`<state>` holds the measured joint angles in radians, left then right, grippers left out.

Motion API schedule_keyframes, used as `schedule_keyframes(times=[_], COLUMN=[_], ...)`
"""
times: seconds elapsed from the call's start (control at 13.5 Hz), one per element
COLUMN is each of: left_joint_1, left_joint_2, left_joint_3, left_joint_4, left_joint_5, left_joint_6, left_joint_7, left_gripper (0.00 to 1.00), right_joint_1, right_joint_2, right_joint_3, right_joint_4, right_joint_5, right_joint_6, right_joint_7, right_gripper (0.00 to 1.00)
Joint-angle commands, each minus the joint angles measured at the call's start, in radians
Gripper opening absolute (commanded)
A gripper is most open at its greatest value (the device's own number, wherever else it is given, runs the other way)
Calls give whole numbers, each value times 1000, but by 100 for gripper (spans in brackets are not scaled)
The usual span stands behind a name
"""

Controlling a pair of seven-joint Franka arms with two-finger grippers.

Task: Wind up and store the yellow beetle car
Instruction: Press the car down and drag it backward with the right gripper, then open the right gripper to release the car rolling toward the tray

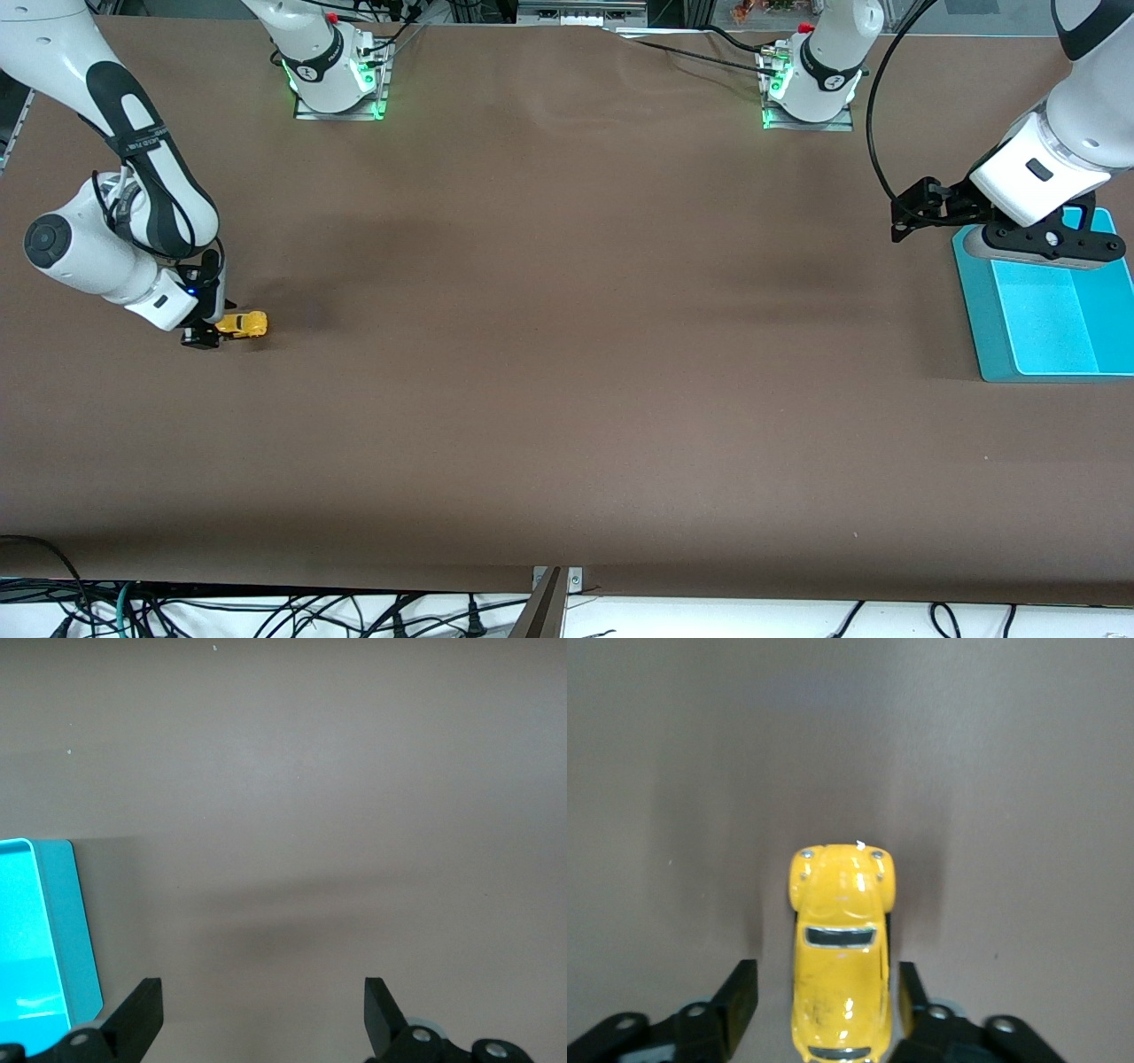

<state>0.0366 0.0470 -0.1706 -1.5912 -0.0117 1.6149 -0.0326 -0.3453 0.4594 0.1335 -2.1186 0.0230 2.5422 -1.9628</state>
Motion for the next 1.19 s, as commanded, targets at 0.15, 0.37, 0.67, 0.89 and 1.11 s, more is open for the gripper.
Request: schedule_keyframes(times=[0.15, 0.37, 0.67, 0.89, 1.11], left_joint_1=[-4, -4, -4, -4, -4], left_joint_2=[7, 7, 5, 5, 5], left_joint_3=[2, 2, 2, 3, 2], left_joint_4=[24, 24, 24, 24, 24], left_joint_5=[-17, -17, -17, -17, -17], left_joint_6=[-20, -20, -20, -20, -20], left_joint_7=[10, 10, 10, 10, 10], left_gripper=[100, 100, 100, 100, 100], right_joint_1=[-9, -9, -9, -9, -9], right_joint_2=[8, -50, -191, -306, -351], right_joint_3=[41, 46, 48, 48, 49], right_joint_4=[132, 190, 270, 290, 301], right_joint_5=[9, 2, 8, 8, 8], right_joint_6=[-167, -290, -437, -506, -577], right_joint_7=[16, 44, 158, 324, 444], right_gripper=[100, 100, 100, 100, 100])
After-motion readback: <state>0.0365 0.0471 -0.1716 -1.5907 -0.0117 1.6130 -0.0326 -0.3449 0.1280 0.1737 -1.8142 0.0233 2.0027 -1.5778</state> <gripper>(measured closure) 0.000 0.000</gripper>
